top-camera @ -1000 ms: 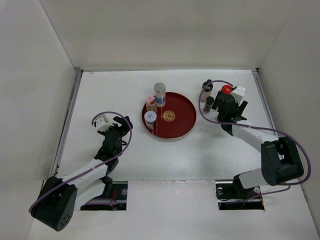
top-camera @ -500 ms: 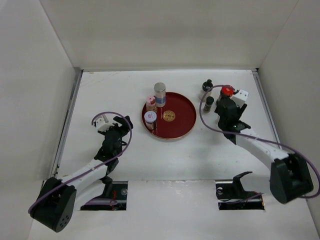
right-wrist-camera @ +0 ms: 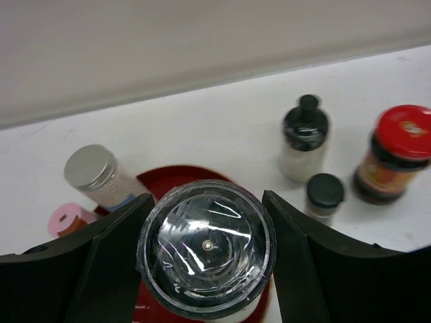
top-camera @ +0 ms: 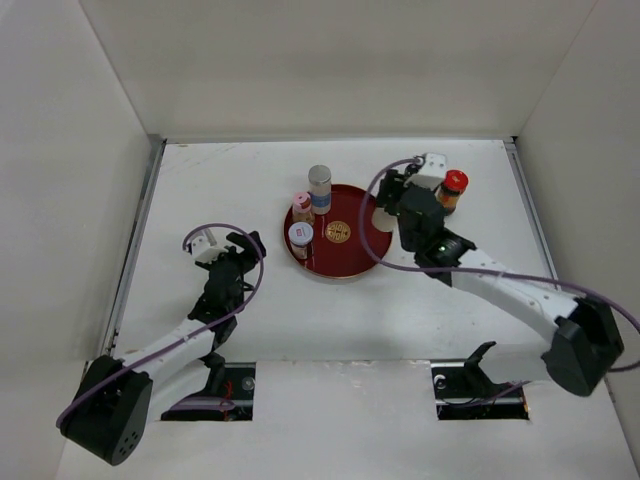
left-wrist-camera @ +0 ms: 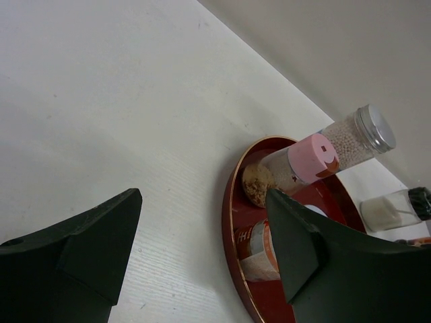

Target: Organize the condiment bottles

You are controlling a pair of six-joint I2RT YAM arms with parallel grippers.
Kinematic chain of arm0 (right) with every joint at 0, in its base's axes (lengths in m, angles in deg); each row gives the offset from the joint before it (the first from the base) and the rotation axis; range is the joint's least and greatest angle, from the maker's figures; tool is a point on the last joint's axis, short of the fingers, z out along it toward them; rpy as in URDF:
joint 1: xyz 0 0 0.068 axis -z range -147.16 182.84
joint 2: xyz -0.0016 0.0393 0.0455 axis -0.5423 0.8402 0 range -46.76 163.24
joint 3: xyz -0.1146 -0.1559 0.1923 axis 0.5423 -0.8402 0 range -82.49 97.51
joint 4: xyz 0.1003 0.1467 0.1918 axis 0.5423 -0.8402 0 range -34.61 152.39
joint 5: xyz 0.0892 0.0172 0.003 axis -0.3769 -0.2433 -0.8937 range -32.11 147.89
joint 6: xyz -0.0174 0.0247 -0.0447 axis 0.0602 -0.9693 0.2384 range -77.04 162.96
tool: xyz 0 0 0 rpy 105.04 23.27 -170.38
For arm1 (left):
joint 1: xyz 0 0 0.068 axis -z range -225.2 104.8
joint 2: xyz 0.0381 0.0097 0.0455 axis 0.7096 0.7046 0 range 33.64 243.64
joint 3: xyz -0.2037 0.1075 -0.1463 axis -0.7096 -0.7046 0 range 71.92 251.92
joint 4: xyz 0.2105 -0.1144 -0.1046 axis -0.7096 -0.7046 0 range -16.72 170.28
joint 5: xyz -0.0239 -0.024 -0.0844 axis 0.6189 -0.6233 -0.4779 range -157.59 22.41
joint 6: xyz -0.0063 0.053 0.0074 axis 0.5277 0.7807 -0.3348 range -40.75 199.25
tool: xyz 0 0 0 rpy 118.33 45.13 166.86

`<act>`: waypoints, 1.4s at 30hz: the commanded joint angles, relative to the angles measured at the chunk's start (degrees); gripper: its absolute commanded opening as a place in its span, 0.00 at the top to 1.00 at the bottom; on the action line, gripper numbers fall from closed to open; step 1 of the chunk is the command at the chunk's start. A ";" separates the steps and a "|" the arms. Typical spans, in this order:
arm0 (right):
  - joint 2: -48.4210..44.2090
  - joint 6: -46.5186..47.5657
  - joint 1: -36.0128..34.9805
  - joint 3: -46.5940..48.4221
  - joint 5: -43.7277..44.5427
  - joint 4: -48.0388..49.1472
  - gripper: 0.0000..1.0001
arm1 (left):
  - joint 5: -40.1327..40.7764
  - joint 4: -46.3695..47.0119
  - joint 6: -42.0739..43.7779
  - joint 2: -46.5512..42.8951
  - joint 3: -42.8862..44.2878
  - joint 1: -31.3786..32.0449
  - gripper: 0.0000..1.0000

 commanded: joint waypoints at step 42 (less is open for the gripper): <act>13.68 1.37 13.02 0.71 -3.85 4.94 0.16 | -0.73 3.02 -0.52 -0.50 0.01 -0.71 0.27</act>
